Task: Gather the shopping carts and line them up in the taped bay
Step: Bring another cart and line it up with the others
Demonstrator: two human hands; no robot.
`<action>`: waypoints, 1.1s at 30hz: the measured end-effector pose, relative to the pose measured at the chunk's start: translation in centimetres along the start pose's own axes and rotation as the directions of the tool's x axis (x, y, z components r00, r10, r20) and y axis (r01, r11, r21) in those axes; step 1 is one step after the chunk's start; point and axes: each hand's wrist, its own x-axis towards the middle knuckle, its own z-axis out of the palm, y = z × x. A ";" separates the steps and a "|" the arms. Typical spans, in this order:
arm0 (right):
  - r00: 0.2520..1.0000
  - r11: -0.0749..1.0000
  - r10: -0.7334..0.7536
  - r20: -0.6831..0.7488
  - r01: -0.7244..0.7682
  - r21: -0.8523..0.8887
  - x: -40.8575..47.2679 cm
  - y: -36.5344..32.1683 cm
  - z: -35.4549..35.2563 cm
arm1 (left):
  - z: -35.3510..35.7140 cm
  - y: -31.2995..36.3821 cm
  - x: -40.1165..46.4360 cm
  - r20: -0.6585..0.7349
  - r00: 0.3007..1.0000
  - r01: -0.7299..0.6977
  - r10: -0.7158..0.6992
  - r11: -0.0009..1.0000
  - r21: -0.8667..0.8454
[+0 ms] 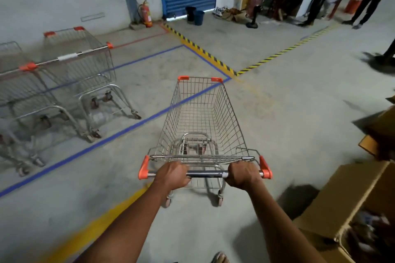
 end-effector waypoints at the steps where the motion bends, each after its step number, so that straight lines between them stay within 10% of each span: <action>1: 1.000 1.000 -0.019 -0.003 0.019 0.002 1.6 1.1 -0.2 | -0.5 0.2 1.3 0.000 1.000 0.017 -0.017 1.000 -0.008; 33: 0.937 0.928 -0.350 -0.003 0.347 -0.133 51.3 18.0 -13.1 | -12.3 -8.2 42.1 -0.007 0.901 0.428 -0.434 0.890 -0.155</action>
